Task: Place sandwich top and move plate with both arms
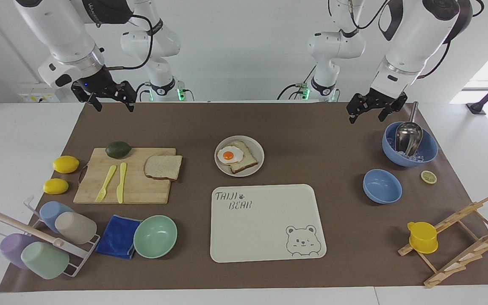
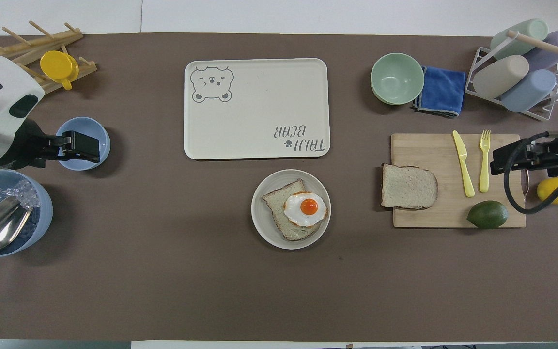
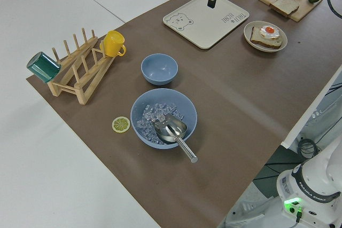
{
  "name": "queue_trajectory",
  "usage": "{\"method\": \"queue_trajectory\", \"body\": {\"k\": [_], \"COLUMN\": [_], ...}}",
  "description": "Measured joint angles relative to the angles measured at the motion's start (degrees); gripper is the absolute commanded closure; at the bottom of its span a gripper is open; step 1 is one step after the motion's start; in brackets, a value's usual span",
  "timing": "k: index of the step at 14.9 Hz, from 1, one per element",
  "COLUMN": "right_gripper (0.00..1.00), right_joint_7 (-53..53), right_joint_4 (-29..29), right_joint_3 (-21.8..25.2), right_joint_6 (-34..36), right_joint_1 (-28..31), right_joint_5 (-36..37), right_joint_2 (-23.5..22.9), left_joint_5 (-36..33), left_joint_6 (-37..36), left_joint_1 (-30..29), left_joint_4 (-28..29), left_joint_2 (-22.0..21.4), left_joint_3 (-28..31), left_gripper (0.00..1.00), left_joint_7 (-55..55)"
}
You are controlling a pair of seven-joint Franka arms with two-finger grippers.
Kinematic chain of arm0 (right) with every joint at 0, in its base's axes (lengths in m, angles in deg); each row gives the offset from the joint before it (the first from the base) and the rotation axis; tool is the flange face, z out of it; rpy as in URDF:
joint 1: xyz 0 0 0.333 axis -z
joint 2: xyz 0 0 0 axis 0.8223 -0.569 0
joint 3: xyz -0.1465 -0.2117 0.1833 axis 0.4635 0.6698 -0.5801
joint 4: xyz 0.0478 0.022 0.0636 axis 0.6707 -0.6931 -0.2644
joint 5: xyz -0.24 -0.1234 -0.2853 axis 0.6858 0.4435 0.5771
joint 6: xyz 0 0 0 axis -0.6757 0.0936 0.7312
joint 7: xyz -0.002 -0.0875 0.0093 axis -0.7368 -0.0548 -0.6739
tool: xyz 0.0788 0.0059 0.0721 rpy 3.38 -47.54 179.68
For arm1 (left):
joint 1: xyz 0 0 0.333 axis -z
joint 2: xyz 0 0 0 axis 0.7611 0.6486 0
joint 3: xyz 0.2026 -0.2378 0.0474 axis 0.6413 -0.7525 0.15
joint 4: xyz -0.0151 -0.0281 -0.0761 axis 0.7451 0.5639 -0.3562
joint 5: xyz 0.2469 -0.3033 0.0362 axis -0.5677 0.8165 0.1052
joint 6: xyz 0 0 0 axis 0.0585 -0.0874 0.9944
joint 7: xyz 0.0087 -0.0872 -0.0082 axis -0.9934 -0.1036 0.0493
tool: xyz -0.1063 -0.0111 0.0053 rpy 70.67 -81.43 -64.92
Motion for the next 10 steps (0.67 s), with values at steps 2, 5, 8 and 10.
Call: {"method": "queue_trajectory", "body": {"k": [2, 5, 8, 10], "right_gripper": [0.0, 0.0, 0.0, 0.0], "right_joint_7": [0.0, 0.0, 0.0, 0.0], "right_joint_4": [0.0, 0.0, 0.0, -0.01], "right_joint_3": [0.0, 0.02, 0.03, 0.03], "right_joint_6": [0.0, 0.0, 0.0, 0.47], "right_joint_1": [0.0, 0.02, 0.02, 0.03], "right_joint_5": [0.0, 0.0, 0.0, 0.0], "right_joint_2": [0.0, 0.0, 0.0, 0.0], "left_joint_5": [0.0, 0.0, 0.0, 0.0], "left_joint_6": [0.0, 0.0, 0.0, 0.0], "left_joint_1": [0.0, 0.0, 0.0, 0.0], "left_joint_4": [0.0, 0.0, 0.0, 0.0], "left_joint_2": [0.0, 0.0, 0.0, 0.0], "left_joint_3": [0.0, 0.0, 0.0, 0.0], "left_gripper": [0.0, 0.0, 0.0, 0.0], "left_joint_7": [0.0, 0.0, 0.0, 0.0]}}
